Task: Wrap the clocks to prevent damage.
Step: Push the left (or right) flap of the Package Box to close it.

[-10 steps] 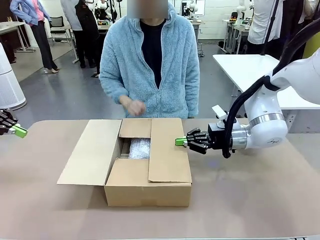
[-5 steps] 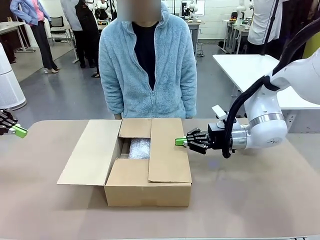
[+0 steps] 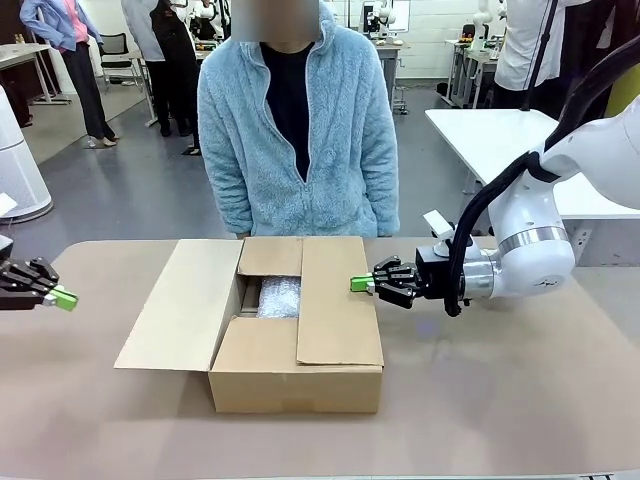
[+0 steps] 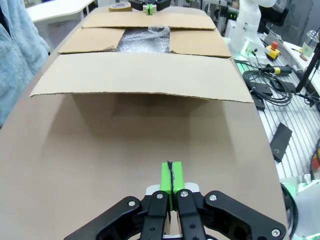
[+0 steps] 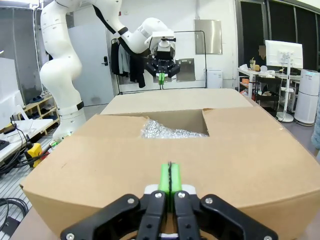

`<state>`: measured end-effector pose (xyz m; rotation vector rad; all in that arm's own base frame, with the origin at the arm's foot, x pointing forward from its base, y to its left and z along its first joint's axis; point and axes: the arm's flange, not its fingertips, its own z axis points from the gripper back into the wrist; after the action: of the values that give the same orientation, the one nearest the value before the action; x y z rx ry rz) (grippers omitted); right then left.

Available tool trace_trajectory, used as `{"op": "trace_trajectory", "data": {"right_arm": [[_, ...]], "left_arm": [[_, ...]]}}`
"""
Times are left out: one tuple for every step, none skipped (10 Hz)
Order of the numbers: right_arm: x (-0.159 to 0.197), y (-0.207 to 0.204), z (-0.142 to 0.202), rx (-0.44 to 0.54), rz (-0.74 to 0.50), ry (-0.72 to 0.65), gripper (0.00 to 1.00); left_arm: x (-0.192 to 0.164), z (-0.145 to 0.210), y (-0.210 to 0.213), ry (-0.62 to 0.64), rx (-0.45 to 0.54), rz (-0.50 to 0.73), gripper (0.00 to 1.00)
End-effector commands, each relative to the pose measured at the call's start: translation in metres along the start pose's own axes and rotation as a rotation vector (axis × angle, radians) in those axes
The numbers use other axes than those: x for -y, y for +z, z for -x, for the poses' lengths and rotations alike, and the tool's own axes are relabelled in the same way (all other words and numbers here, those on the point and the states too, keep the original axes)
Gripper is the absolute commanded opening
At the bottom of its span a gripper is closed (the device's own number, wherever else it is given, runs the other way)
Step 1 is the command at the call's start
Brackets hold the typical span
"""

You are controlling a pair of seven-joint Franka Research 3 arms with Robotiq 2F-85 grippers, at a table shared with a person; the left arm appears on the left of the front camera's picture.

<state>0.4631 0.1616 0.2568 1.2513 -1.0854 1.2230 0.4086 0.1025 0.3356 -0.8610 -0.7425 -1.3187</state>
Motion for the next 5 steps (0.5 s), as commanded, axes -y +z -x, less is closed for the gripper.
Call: {"op": "trace_trajectory", "data": {"right_arm": [[-0.003,-0.002,0.005,0.006,0.015,0.002,0.01],[-0.003,-0.002,0.005,0.006,0.015,0.002,0.01],[-0.003,-0.002,0.005,0.006,0.015,0.002,0.01],[-0.003,-0.002,0.005,0.006,0.015,0.002,0.01],[-0.003,-0.002,0.005,0.006,0.015,0.002,0.01]], "left_arm": [[-0.006,0.006,-0.011,-0.024,0.026,-0.036,0.00],[-0.003,0.011,-0.017,-0.016,0.002,-0.027,0.00],[0.005,0.008,-0.016,-0.029,-0.009,-0.021,0.00],[0.007,-0.018,-0.001,-0.115,-0.143,0.012,0.00],[-0.003,0.009,-0.016,0.006,0.005,-0.004,0.00]]}}
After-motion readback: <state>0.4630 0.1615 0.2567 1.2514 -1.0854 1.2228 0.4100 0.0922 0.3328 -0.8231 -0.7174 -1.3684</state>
